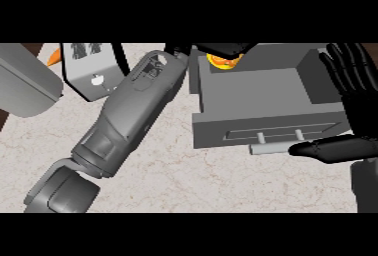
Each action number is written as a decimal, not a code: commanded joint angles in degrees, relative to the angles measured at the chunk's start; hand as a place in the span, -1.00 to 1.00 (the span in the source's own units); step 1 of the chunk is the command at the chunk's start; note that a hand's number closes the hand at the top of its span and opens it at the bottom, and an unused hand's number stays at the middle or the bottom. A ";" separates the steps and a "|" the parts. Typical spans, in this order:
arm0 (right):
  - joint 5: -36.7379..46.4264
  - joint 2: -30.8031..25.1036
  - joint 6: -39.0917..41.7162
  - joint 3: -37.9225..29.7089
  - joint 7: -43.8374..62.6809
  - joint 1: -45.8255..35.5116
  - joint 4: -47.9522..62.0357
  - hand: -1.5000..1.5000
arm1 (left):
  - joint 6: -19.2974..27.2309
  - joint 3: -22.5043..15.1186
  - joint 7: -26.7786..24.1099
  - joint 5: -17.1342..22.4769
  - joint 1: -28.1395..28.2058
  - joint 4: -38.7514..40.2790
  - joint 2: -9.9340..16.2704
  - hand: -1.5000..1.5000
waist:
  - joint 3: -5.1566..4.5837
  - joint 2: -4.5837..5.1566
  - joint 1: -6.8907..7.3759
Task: Pick up the cup, place it into the drawer and close the drawer
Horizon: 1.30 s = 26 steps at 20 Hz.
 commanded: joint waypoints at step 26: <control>-10.98 -2.70 21.58 15.03 4.84 -6.15 3.15 1.00 | -3.39 -8.62 -9.93 20.05 2.10 0.86 -0.01 -1.00 | -0.09 1.26 -5.10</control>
